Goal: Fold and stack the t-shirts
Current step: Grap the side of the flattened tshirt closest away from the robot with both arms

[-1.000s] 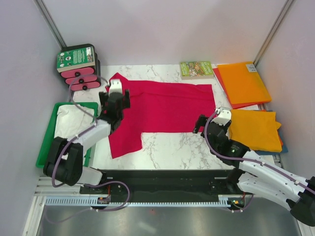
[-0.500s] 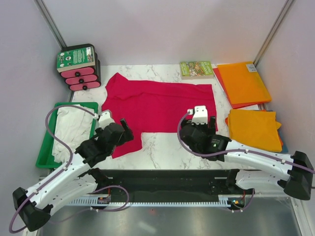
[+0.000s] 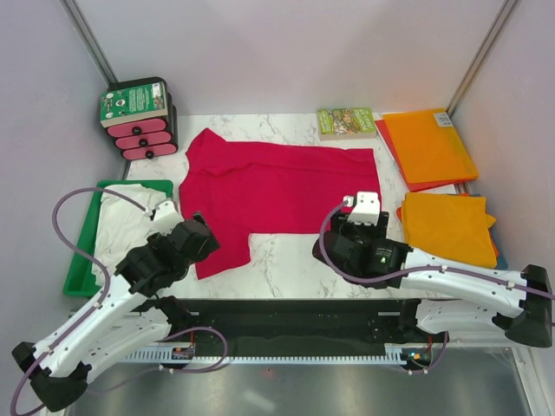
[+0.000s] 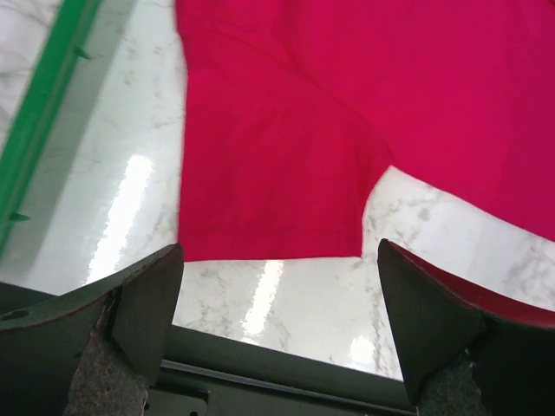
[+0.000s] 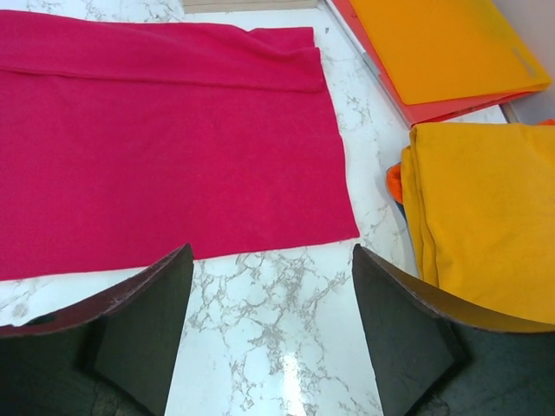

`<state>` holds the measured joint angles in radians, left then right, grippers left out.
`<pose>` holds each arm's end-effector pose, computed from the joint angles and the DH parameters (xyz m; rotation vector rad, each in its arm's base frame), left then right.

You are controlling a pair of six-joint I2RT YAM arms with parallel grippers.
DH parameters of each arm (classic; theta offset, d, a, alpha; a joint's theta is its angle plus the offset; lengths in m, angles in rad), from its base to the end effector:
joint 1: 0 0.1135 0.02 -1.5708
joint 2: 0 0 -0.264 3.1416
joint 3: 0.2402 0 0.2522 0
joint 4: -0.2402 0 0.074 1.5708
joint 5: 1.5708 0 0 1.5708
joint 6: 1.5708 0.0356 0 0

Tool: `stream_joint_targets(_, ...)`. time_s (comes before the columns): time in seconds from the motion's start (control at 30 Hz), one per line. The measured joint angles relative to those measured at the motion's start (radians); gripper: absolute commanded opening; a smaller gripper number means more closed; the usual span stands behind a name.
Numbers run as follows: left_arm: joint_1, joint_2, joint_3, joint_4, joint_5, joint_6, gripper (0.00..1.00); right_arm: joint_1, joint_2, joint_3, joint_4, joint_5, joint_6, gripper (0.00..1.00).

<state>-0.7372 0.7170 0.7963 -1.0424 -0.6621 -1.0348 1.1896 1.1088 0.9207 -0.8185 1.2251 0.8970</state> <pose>0.1026 -0.0636 0.2824 -0.5766 2.2015 -0.0576 0.1056 0.1734 0.2902 0.1019 1.8627 -0.1888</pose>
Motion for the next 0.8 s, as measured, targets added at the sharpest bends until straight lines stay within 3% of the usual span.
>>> stream_joint_targets(0.03,0.000,-0.035,-0.026,0.034,0.029,0.011,1.00,0.000,-0.011,0.000,0.004,-0.007,-0.011,0.81)
stream_joint_targets(0.1,0.000,-0.071,-0.066,0.074,0.077,0.025,0.96,0.000,-0.032,-0.005,0.027,-0.029,-0.042,0.64)
stream_joint_targets(0.13,0.000,-0.065,-0.077,0.084,0.098,0.027,0.83,0.000,-0.043,-0.011,0.047,-0.043,-0.061,0.54)
stream_joint_targets(0.17,0.000,-0.044,-0.084,0.095,0.115,0.030,0.50,0.000,-0.053,-0.017,0.060,-0.052,-0.077,0.33)
stream_joint_targets(0.23,0.000,0.030,-0.087,0.109,0.143,0.027,0.33,0.000,-0.061,-0.025,0.076,-0.066,-0.100,0.23)
stream_joint_targets(0.27,0.000,0.062,-0.087,0.112,0.146,0.028,0.14,0.000,-0.060,-0.026,0.086,-0.073,-0.108,0.14)
stream_joint_targets(0.3,0.000,0.101,-0.087,0.114,0.150,0.028,0.05,0.000,-0.053,-0.026,0.096,-0.083,-0.116,0.11)
stream_joint_targets(0.33,0.000,0.144,-0.087,0.115,0.154,0.022,0.02,-0.001,-0.039,-0.025,0.105,-0.090,-0.129,0.10)
stream_joint_targets(0.37,0.000,0.180,-0.086,0.115,0.157,0.019,0.02,-0.002,-0.018,-0.019,0.110,-0.098,-0.140,0.14)
stream_joint_targets(0.4,0.000,0.209,-0.081,0.112,0.158,0.017,0.08,-0.003,0.009,-0.010,0.116,-0.107,-0.150,0.18)
stream_joint_targets(0.43,0.000,0.232,-0.073,0.108,0.160,0.016,0.34,-0.003,0.035,0.000,0.120,-0.114,-0.157,0.27)
stream_joint_targets(0.53,0.000,0.294,-0.023,0.107,0.181,0.013,0.64,-0.005,0.117,0.046,0.134,-0.147,-0.184,0.36)
stream_joint_targets(0.63,0.000,0.308,-0.022,0.117,0.222,-0.025,0.81,-0.005,0.137,0.056,0.155,-0.179,-0.195,0.41)
stream_joint_targets(0.73,0.000,0.291,-0.092,0.123,0.247,-0.083,0.84,-0.005,0.134,0.051,0.174,-0.198,-0.195,0.43)
stream_joint_targets(0.8,0.002,0.288,-0.142,0.113,0.249,-0.121,0.79,-0.005,0.132,0.040,0.181,-0.208,-0.194,0.44)
